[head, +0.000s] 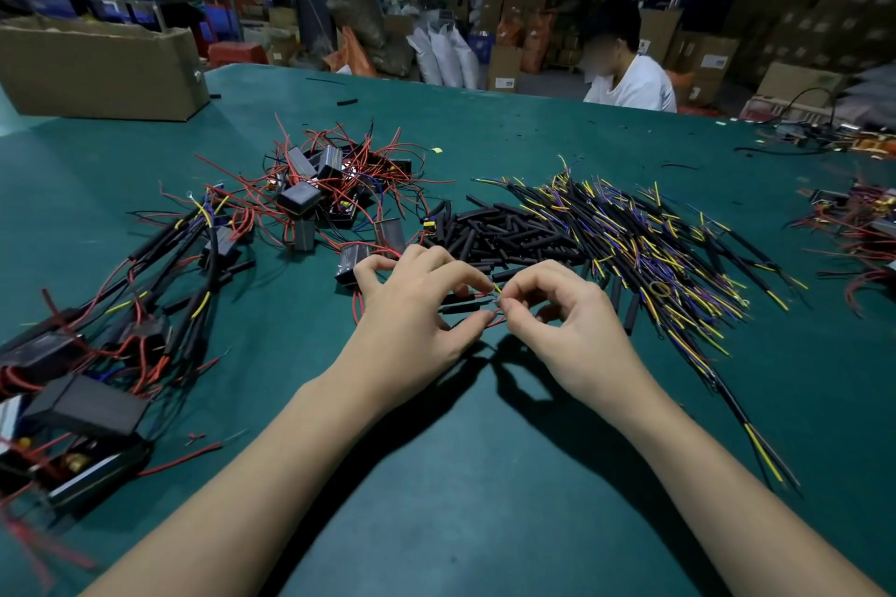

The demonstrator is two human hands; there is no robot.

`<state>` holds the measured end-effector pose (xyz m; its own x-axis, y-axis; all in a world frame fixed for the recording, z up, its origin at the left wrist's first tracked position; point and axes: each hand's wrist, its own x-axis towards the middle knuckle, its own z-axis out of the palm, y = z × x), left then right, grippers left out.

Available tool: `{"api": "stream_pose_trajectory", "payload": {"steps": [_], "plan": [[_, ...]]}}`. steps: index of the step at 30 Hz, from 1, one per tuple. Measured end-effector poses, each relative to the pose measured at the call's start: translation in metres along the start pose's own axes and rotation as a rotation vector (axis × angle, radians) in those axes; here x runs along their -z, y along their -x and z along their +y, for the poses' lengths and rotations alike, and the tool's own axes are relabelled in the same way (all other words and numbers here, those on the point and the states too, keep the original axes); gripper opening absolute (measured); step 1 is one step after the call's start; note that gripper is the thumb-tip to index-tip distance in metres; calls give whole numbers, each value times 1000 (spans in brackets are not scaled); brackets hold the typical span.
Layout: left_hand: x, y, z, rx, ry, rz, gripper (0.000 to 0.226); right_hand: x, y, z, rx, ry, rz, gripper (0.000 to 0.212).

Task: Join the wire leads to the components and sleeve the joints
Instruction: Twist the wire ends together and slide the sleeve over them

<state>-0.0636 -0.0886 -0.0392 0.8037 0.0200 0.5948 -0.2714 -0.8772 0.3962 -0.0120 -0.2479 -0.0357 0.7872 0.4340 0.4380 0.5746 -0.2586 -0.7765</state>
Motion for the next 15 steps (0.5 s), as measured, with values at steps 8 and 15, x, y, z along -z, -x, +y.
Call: {"api": "stream_pose_trajectory", "payload": {"steps": [8,15], "plan": [[4,2,2,-68,8,27,5,0,0,0,-60,-37,11,17],[3,1,6,-93,-29,32,6,-1,0,-2,-35,-12,21,20]]}}
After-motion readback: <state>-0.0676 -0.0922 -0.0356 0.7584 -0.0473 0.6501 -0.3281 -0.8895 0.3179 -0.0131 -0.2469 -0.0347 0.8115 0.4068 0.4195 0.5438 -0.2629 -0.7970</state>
